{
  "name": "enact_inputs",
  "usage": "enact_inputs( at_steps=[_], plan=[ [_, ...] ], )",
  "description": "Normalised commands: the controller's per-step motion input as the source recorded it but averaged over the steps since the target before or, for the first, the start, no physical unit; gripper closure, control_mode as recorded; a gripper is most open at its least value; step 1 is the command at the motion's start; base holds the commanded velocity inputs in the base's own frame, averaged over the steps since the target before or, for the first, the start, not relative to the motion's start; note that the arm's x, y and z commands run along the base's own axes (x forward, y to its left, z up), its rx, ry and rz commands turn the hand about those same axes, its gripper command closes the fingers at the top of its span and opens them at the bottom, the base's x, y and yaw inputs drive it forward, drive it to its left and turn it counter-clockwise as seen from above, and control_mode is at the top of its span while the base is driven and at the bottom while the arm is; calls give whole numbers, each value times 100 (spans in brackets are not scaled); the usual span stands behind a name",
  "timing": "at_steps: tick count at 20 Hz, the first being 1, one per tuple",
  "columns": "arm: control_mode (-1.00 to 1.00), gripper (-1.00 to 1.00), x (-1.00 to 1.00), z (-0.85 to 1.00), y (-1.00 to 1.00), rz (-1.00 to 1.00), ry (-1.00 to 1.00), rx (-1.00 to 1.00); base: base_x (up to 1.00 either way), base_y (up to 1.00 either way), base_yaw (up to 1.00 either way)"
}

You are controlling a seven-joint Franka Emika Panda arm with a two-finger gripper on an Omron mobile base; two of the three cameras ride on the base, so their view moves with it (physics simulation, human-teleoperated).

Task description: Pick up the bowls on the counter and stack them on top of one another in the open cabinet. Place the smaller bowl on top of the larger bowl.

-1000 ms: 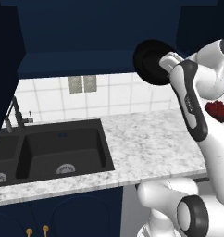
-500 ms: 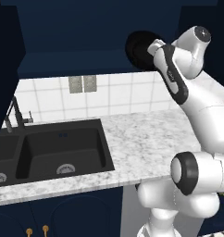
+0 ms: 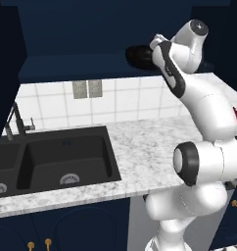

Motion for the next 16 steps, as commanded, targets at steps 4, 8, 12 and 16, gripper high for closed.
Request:
enact_inputs(
  at_steps=[4, 8, 12, 16],
  plan=[
    [-100, -100, -79, 0, -2, 0, -26, 1, 0, 0, 0],
    [-100, -100, -100, -10, -8, 0, -47, 8, 0, 0, 0],
    [-100, -100, -100, -85, 5, 0, -27, 3, 0, 0, 0],
    [-100, -100, -100, -100, 31, 0, -2, -14, 0, 0, 0]
  ],
)
